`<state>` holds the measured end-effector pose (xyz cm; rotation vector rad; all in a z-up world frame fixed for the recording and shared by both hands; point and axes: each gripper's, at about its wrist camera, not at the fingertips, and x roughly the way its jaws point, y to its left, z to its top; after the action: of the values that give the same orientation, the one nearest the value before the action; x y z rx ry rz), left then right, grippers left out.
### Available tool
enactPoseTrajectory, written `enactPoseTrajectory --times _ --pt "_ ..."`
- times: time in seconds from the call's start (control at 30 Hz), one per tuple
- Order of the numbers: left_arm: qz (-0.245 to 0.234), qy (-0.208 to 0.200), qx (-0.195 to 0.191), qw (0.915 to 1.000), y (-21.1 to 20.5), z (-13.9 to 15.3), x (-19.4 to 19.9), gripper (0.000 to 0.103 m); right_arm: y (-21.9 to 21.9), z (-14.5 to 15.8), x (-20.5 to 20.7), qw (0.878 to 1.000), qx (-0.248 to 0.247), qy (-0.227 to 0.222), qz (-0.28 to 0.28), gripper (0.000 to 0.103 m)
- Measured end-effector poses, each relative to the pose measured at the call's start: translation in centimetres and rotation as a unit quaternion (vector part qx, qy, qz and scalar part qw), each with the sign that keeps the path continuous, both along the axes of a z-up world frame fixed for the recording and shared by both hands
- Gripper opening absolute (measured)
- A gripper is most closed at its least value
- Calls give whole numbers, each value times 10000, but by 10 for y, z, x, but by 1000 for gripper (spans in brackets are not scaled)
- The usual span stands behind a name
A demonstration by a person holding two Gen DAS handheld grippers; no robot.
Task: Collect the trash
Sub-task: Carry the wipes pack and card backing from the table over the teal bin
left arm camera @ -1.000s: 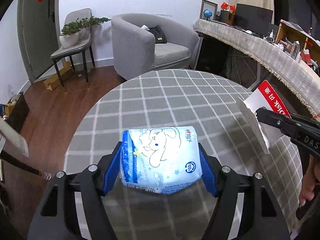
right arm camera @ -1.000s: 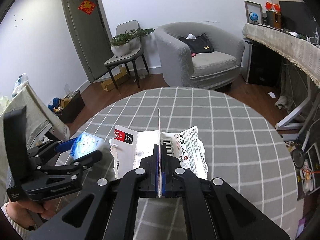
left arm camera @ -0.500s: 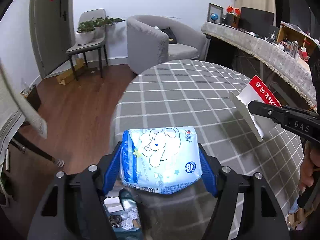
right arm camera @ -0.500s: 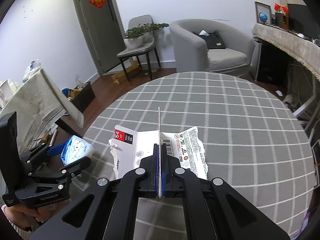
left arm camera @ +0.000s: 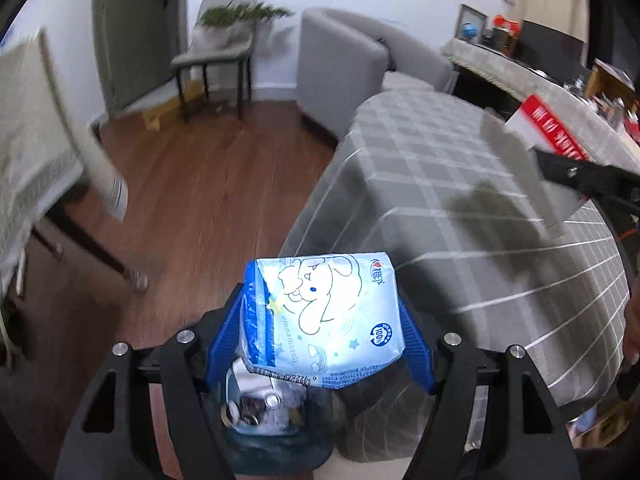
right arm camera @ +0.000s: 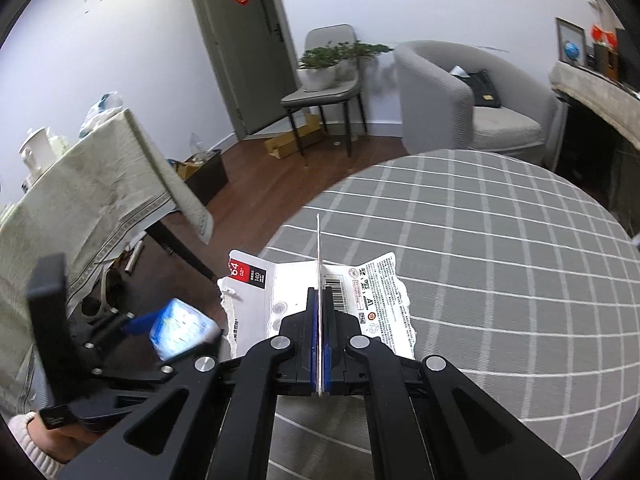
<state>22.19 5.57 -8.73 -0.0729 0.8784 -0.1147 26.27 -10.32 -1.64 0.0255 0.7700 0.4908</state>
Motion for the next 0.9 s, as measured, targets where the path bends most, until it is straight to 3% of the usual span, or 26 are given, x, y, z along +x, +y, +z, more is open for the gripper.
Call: enactPoseTrajectory --times 0.23,0.57,0.77,0.9 --pt "250 372 148 9989 38 -30 -5 73 35 -4 2 9997 78 63 223 2" --pt "220 1000 1 9947 71 -80 -14 73 99 -13 -4 9977 -63 113 668 2" --pt "318 1628 -130 9861 94 -115 -15 73 132 -27 -9 9951 -219 235 935 2" --pt "338 1838 -67 9824 102 -129 -18 77 147 -36 -11 9935 -309 313 1054 2"
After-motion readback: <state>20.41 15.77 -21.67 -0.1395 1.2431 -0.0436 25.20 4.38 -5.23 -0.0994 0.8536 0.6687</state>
